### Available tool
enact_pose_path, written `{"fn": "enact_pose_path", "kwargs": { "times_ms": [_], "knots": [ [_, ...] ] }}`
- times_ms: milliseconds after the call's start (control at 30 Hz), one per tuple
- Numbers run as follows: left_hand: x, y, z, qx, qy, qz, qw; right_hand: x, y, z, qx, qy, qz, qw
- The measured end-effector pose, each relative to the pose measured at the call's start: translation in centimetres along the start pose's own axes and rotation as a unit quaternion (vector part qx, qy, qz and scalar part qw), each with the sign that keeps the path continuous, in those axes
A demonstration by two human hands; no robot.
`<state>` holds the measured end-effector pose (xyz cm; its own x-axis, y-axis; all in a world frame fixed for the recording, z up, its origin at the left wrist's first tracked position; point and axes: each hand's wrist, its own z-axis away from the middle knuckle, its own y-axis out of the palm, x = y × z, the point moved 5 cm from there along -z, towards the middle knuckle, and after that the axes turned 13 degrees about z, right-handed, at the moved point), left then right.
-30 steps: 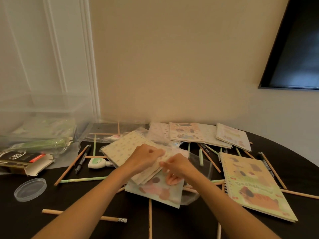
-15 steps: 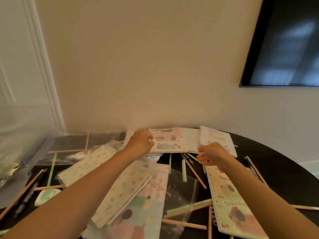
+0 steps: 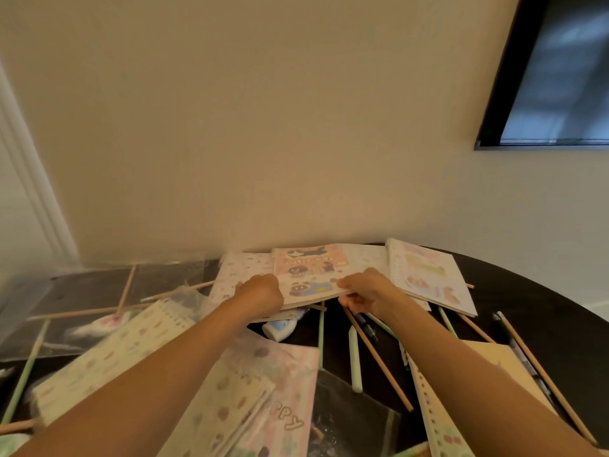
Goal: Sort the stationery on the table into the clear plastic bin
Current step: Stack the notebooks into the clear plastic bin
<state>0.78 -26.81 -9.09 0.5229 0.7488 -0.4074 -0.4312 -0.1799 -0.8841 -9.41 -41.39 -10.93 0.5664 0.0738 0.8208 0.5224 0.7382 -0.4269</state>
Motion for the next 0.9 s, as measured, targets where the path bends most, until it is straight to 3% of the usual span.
{"fn": "enact_pose_path", "kwargs": {
  "times_ms": [133,233,367,467,567,633,733,900],
  "knots": [
    [0.3,0.4,0.4,0.044,0.01,0.075,0.996,1.0,-1.3,-0.3,-0.004,-0.073,-0.127,0.989],
    [-0.3,1.4,0.3,0.071,0.004,0.032,0.997,0.2,-3.6,0.5,-0.036,-0.091,-0.213,0.972],
    [-0.6,2.7,-0.5,-0.01,0.008,-0.095,0.995,-3.0,-7.0,1.4,-0.096,-0.06,-0.279,0.954],
    [-1.1,3.1,-0.7,-0.055,0.004,-0.133,0.99,-6.1,-9.8,2.1,-0.153,0.002,-0.288,0.945],
    [-1.8,2.6,-0.3,-0.09,0.031,-0.151,0.984,-8.2,-10.9,2.4,-0.156,0.042,-0.28,0.946],
    [-2.1,2.3,0.1,-0.1,0.043,-0.179,0.978,-8.2,-11.0,2.5,-0.142,0.049,-0.236,0.96],
    [-2.8,1.7,0.7,-0.12,0.059,-0.207,0.969,-7.2,-11.1,2.7,-0.156,0.048,-0.021,0.986],
    [-3.8,-0.3,2.3,-0.19,0.062,-0.156,0.967,-6.1,-10.9,3.7,-0.154,0.025,0.285,0.946]
  ]
}}
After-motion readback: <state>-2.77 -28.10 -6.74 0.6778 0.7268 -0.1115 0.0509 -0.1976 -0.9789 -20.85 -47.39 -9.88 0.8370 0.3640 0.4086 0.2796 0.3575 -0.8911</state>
